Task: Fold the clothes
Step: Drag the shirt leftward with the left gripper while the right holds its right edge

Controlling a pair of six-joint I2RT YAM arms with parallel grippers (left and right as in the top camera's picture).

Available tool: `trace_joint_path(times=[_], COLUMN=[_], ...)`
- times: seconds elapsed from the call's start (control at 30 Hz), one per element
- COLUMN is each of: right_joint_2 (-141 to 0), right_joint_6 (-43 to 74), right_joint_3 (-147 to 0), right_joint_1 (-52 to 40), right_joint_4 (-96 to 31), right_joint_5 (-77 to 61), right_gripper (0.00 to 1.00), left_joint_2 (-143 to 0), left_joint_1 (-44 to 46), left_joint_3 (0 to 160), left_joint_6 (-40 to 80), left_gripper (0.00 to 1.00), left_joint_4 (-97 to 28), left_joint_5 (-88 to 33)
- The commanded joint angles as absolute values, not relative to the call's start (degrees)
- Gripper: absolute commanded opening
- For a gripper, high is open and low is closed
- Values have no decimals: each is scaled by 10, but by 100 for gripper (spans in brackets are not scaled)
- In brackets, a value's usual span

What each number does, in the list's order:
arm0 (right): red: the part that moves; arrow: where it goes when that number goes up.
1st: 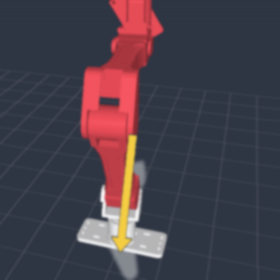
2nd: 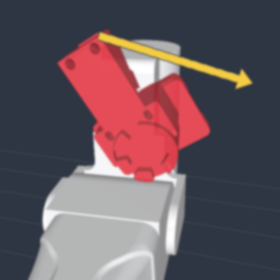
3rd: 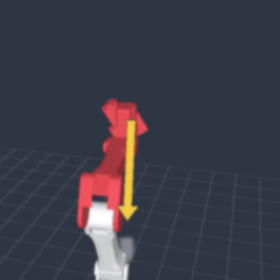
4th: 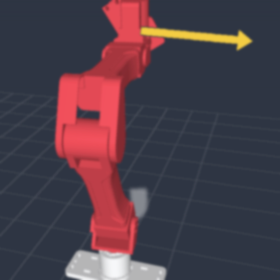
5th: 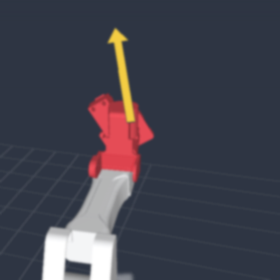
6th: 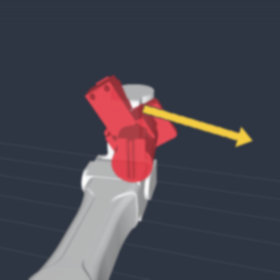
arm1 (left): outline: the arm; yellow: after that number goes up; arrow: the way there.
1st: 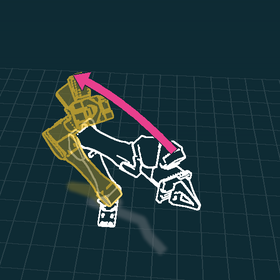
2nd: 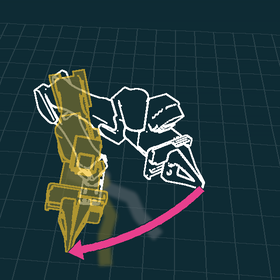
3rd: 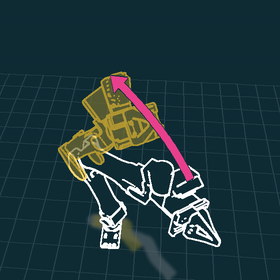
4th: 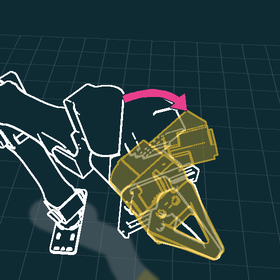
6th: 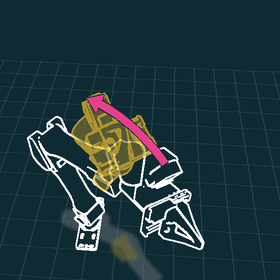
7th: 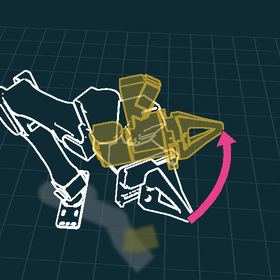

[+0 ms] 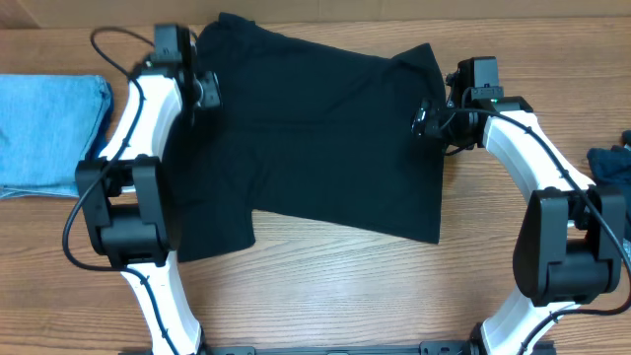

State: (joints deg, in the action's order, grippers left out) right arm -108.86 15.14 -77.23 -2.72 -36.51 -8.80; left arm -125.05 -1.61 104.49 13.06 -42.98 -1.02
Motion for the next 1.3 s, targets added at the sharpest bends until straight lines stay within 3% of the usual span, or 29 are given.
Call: trace_joint_path(times=[0.0, 0.3, 0.4, 0.47, 0.5, 0.53, 0.63, 0.77, 0.97, 1.27], right_joint_2=[-1086, -1086, -1086, -1086, -1086, -1086, -1086, -1077, -1023, -915], right_joint_6=[147, 147, 145, 129, 129, 129, 130, 119, 97, 125], right_joint_3=[-775, -775, -774, -773, -773, -773, -773, -773, -773, -773], right_joint_1=[-26, -27, -34, -44, -50, -55, -62, -62, -62, -60], right_joint_4=[-373, -455, -496, -520, -532, -542, -559, -574, -596, -649], right_joint_5=[-111, -162, -216, -242, -241, -241, -241, -241, -240, -149], right_gripper=[84, 82, 70, 49, 46, 46, 59, 65, 68, 73], left_joint_2=[-1243, -1239, -1239, -1239, -1238, -1236, -1218, -1142, -992, -876], left_joint_1=[-19, 3, 25, 42, 51, 61, 85, 109, 120, 115], left_joint_3=[1145, 1208, 1207, 1207, 1207, 1207, 1207, 1207, 1207, 1189], left_joint_6=[109, 83, 66, 47, 37, 36, 37, 46, 62, 98], left_gripper=[58, 48, 40, 36, 33, 33, 30, 30, 47, 55], left_joint_4=[-511, -743, -793, -811, -819, -825, -836, -851, -908, -968], left_joint_5=[-16, -62, -63, -70, -65, -53, -35, -16, 51, 117])
